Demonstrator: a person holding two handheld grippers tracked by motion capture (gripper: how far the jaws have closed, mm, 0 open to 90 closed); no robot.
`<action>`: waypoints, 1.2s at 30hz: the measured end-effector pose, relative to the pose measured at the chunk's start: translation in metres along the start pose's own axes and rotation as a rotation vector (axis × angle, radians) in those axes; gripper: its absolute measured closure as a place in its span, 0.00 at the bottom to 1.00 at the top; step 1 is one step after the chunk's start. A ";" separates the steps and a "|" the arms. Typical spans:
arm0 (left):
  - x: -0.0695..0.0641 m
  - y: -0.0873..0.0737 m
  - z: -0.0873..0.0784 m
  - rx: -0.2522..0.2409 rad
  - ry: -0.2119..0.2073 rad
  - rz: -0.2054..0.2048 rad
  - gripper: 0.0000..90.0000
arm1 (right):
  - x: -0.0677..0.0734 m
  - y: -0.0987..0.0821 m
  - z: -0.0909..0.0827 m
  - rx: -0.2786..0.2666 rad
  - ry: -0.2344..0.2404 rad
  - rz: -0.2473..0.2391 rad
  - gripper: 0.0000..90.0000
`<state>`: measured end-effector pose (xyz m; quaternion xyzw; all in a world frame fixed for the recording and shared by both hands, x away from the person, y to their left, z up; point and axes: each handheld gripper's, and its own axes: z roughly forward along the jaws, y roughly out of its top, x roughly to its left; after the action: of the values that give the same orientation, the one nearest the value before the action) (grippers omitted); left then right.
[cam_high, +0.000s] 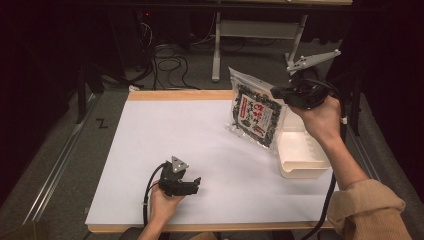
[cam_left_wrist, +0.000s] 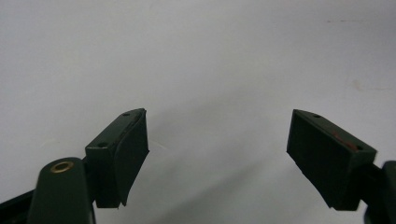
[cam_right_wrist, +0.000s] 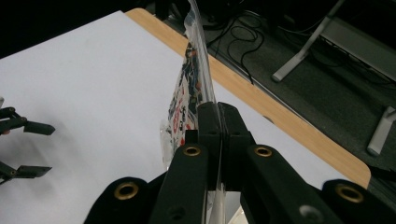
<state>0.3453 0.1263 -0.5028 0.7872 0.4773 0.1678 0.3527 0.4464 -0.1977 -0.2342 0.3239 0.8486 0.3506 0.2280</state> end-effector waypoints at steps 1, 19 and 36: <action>0.000 0.000 0.000 0.001 -0.001 0.000 0.24 | -0.003 0.000 -0.002 -0.004 -0.006 0.004 1.00; 0.002 -0.001 -0.001 -0.003 0.005 -0.022 0.23 | -0.046 -0.020 -0.040 -0.068 -0.139 0.112 1.00; 0.002 -0.001 -0.001 -0.001 0.004 -0.021 0.24 | -0.071 -0.045 -0.056 -0.057 -0.229 0.158 1.00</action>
<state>0.3447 0.1293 -0.5030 0.7816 0.4863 0.1657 0.3537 0.4436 -0.2978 -0.2198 0.4210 0.7785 0.3522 0.3043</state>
